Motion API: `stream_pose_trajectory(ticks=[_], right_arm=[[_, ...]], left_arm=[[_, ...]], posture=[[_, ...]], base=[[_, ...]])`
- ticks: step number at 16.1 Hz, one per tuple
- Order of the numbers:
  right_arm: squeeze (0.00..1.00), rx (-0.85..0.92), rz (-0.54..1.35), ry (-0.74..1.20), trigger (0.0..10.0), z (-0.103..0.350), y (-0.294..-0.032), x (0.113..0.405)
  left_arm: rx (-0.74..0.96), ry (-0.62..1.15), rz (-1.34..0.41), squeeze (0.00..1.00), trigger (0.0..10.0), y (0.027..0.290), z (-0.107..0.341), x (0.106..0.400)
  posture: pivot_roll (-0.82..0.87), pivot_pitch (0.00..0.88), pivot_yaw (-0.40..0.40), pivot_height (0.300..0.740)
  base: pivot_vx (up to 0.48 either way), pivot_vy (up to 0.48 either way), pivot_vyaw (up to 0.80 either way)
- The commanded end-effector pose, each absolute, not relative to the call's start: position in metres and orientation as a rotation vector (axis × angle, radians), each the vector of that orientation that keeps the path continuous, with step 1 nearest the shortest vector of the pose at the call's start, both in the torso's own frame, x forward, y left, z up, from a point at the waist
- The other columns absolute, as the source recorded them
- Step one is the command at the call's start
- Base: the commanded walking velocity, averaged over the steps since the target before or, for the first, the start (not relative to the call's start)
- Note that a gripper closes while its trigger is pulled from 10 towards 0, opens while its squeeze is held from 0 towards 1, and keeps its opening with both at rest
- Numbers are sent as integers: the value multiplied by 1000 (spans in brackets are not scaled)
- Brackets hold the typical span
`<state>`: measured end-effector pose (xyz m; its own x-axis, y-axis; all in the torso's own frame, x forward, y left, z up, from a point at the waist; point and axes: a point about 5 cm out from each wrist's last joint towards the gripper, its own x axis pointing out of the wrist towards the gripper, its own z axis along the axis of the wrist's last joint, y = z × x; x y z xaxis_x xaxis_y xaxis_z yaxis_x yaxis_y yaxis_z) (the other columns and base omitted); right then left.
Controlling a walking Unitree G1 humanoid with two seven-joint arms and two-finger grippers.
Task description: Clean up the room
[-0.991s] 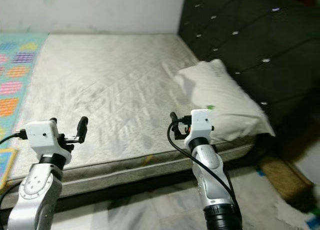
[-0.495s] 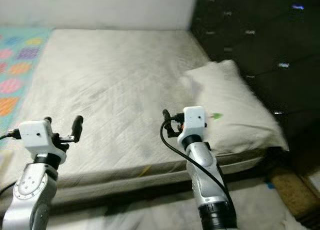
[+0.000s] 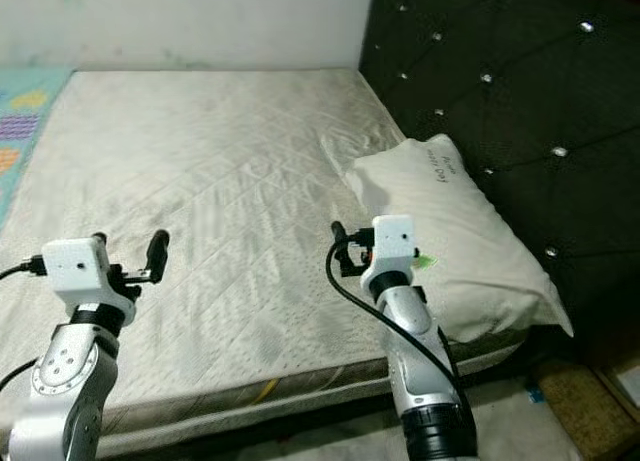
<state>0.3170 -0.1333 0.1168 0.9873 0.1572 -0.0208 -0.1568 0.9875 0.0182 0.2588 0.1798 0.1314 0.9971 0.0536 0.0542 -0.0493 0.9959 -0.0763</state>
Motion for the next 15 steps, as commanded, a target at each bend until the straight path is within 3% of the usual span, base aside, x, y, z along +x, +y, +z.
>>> stream_pose_trajectory(ticks=[1, 11, 15], right_arm=[[0, 13, 129, 31, 10000, 114, -142, 316], [0, -5, 145, 25, 10000, 115, -141, 315], [0, -7, 148, 27, 10000, 114, -141, 315]], left_arm=[[-77, -32, 41, 0, 10000, 175, 127, 257], [-92, -29, 32, 0, 10000, 174, 127, 258], [-97, -27, 30, 0, 10000, 174, 126, 258]], posture=[[-1, 51, -73, 740], [-5, 56, -74, 740], [-7, 56, -75, 740]], base=[[0, 0, 0], [0, 344, 0], [0, 390, 448]])
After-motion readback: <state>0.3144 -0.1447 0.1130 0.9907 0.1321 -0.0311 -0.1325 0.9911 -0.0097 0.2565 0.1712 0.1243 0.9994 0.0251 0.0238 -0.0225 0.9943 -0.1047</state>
